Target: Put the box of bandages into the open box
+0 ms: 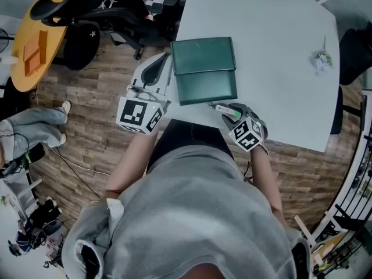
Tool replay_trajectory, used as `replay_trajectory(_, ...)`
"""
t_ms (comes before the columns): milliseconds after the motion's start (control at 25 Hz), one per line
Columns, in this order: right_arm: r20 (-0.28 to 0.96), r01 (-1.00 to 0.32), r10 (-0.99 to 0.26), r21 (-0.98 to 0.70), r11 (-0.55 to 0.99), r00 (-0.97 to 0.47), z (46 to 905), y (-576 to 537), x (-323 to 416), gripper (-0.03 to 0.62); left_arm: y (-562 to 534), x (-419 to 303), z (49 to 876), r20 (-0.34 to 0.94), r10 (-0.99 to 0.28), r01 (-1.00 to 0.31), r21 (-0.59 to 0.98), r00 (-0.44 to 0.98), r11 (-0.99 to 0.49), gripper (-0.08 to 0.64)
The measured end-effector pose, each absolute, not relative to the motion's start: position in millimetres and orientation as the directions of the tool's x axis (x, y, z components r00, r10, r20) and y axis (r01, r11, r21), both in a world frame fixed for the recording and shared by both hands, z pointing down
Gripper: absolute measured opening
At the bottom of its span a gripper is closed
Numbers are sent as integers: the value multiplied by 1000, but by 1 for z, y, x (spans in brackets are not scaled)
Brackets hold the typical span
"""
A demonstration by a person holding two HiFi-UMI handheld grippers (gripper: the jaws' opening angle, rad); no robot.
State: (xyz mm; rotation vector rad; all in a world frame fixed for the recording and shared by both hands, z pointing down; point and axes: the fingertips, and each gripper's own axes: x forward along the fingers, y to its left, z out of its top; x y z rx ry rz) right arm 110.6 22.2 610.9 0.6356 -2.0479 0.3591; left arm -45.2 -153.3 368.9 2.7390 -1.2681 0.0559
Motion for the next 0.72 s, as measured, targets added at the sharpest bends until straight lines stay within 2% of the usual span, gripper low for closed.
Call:
replay_trajectory(120,873,-531,-297,52,846,-388,619,24,111,164,-152,-49,370,90,-760,-766,92,643,-637,20)
replay_trajectory(200,877,-513,-281,47,857,-390,619,28,109,125,-151,-52,371,91,-764,-769,91,639,-632,20)
replay_trajectory(480,811,-482,-171,-150,863,-559,567,24,93,115,-149,-57,372,90,-774,-779,91,627,-620,20)
replay_trajectory(720,734,-532,-284,-122,838,-617,525,-28,91,114,-144,-64,367,86,-792,-796,83,605,-599,20)
